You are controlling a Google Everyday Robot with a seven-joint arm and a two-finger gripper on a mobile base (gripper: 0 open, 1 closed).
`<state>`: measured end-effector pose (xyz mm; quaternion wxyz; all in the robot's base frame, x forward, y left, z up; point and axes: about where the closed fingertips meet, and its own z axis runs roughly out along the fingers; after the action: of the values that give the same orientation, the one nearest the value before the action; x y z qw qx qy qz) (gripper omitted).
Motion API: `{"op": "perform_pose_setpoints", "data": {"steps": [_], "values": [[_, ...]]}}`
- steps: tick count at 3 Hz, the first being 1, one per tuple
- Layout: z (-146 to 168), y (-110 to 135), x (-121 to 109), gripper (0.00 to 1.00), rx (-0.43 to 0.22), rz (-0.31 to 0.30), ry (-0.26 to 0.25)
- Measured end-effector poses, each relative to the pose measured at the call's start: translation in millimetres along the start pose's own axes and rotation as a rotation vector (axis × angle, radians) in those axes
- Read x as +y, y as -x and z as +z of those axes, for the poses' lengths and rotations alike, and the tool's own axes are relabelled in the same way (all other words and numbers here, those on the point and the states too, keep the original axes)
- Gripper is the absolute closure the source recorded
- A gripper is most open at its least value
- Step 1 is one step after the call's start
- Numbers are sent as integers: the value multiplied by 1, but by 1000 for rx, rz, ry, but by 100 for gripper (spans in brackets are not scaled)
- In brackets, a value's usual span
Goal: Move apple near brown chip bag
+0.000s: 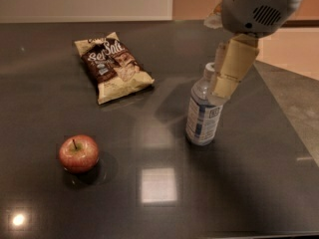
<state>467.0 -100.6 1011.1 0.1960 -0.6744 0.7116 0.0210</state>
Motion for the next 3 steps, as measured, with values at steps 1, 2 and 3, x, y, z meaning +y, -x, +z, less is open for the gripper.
{"op": "perform_pose_setpoints", "data": {"steps": [1, 2, 3], "values": [[28, 42, 11, 0, -27, -34, 65], [60, 71, 37, 0, -52, -63, 124], [98, 92, 67, 0, -104, -94, 177]]}}
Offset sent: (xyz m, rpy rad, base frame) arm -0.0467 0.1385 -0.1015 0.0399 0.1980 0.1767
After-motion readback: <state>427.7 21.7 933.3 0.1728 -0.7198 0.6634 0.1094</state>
